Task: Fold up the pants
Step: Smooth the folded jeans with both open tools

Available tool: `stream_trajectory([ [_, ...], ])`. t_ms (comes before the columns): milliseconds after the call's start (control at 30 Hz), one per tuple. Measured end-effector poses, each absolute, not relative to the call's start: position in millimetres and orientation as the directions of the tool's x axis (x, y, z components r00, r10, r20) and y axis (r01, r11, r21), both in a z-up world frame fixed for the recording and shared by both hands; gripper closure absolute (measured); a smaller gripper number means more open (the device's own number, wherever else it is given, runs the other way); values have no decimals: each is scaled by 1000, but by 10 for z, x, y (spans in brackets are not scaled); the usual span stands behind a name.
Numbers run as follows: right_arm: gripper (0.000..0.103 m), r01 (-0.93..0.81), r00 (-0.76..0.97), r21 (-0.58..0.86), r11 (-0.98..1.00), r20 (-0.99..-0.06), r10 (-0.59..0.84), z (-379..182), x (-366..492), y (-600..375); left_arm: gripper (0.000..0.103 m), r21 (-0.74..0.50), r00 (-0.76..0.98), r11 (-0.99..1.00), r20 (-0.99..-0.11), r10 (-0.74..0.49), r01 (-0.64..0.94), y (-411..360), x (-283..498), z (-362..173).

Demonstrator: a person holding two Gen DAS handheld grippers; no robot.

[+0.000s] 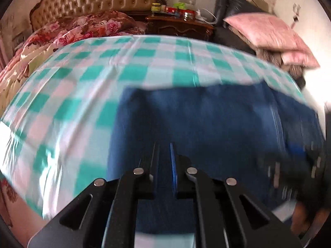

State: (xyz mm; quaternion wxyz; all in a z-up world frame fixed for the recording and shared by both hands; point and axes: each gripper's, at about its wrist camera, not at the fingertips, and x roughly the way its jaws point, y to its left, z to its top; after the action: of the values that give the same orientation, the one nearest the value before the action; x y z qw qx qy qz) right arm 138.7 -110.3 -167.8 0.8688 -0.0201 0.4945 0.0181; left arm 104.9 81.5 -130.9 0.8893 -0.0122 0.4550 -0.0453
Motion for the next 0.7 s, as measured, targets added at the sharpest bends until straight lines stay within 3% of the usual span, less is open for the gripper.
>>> stream_trajectory([
  [133, 15, -53, 510, -15, 998, -860, 14, -1674, 1388, -1110, 92, 27, 584, 995, -811, -36, 100, 658, 738, -1491],
  [267, 15, -68, 568, -65, 996, -823, -14, -1554, 1374, -1068, 90, -4, 587, 996, -808, -53, 86, 682, 637, -1498],
  [333, 15, -104, 607, -31, 994, -794, 39, -1408, 1388, -1032, 90, 0, 592, 996, -805, -52, 86, 683, 622, -1499],
  [400, 17, -133, 632, -25, 991, -772, 65, -1325, 1446, -991, 90, 1, 593, 997, -804, -46, 79, 677, 619, -1504],
  [467, 32, -131, 617, -83, 988, -787, 15, -1405, 1584, -965, 88, -6, 594, 997, -803, -49, 75, 685, 626, -1494],
  [500, 34, -114, 601, -95, 989, -799, -8, -1462, 1631, -991, 87, -19, 595, 997, -802, -59, 73, 695, 614, -1483],
  [567, 35, -73, 554, -87, 994, -832, -32, -1605, 1740, -1142, 80, -42, 606, 996, -791, -79, 75, 700, 568, -1445],
  [700, 34, -73, 552, -57, 996, -834, -7, -1648, 1731, -1307, 78, -66, 651, 990, -747, -133, 126, 566, 449, -1318],
])
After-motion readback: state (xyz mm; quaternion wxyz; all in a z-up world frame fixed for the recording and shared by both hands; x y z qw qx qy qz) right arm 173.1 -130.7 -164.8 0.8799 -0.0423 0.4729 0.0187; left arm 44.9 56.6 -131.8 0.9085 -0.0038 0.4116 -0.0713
